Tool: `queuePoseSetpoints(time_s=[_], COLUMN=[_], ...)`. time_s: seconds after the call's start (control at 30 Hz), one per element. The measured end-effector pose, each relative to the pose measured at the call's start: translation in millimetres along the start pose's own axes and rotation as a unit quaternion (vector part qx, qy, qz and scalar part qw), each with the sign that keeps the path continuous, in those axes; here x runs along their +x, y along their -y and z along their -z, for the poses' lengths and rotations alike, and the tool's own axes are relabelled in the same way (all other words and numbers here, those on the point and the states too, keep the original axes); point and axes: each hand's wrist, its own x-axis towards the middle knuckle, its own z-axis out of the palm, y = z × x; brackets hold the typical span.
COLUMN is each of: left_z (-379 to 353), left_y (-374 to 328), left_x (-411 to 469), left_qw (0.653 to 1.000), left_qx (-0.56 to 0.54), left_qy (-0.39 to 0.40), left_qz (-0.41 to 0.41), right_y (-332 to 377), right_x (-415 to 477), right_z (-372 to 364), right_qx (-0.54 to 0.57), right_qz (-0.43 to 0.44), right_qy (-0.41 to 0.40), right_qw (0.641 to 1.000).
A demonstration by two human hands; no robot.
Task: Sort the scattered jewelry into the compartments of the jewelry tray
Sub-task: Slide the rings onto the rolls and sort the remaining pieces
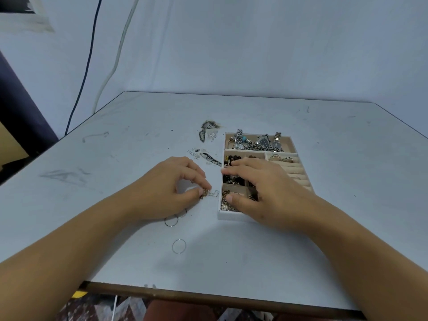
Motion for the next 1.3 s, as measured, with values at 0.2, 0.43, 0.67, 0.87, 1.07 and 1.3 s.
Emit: queuePoseSetpoints(time_s=[0.2,0.43,0.67,0.87,1.07,1.3], left_z=[0.2,-1.5,9.6,14.3,9.1,13.9], left_y=[-3.7,-8.7,-21.0,-34.7,-40.4,-15.7], left_x=[0.0,-1.5,-4.2,1.6,1.7,-13.7], left_qw=[0.999,0.999,0.993,0.987,0.989,0.993], left_qx=[0.034,0.05,-0.047,-0.097,-0.085,-0.039], left_qy=[-0.014,-0.007,-0.104,-0.129,-0.124,-0.103], left_qz=[-0.011,0.014,0.027,-0.011,-0.005,0.04], right_y=[0.1,2.8,-0.5,5.3,9.1,7.2], right_x=[-0.9,-1.7,0.3,-0.7,-0.5,-2.8], right_z=[-0.3,1.9,5.2,12.2,6.7,6.9], right_qx=[-0.001,-0.001,0.049,0.07,0.081,0.077], right_qz=[0.0,-0.005,0.013,0.024,0.026,0.018], right_qy=[-0.005,-0.007,-0.038,-0.087,-0.078,-0.054], right_qw=[1.0,1.0,0.998,0.993,0.993,0.995])
